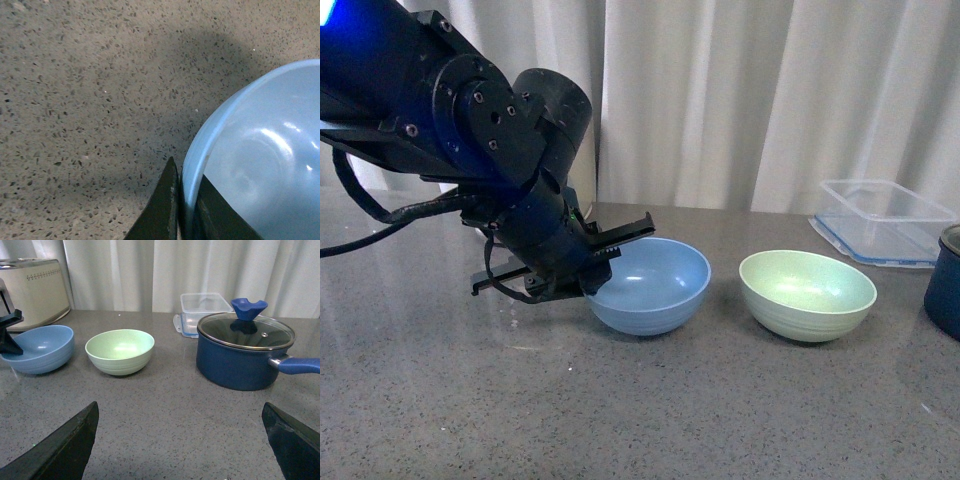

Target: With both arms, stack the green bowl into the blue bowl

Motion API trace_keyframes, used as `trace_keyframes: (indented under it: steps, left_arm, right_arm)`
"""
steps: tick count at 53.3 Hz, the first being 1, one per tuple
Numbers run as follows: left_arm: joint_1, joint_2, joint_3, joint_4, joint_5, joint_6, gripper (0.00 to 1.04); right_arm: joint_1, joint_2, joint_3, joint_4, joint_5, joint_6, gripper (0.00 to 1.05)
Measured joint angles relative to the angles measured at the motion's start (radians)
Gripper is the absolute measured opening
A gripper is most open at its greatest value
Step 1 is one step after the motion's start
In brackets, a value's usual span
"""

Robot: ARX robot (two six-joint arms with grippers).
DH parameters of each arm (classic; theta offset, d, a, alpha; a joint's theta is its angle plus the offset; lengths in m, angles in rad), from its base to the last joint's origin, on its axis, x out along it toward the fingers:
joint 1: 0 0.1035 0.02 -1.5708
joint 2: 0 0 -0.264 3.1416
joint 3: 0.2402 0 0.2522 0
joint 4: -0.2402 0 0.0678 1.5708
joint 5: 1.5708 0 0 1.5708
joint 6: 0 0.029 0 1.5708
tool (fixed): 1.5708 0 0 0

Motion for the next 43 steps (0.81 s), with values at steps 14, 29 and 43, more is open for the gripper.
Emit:
trace_keyframes:
  steps: [14, 29, 43]
  left_arm:
    - [-0.017, 0.028, 0.037, -0.009, 0.002, -0.003, 0.04]
    - [-0.016, 0.032, 0.031, 0.027, 0.064, 0.006, 0.38]
    - [0.01, -0.178, -0.254, 0.415, 0.114, 0.119, 0.81]
  right_arm:
    - [0.0, 0.0, 0.0, 0.0, 0.0, 0.0, 0.95]
    - [0.0, 0.0, 0.0, 0.0, 0.0, 0.0, 0.95]
    - [0.0, 0.0, 0.0, 0.0, 0.0, 0.0, 0.95]
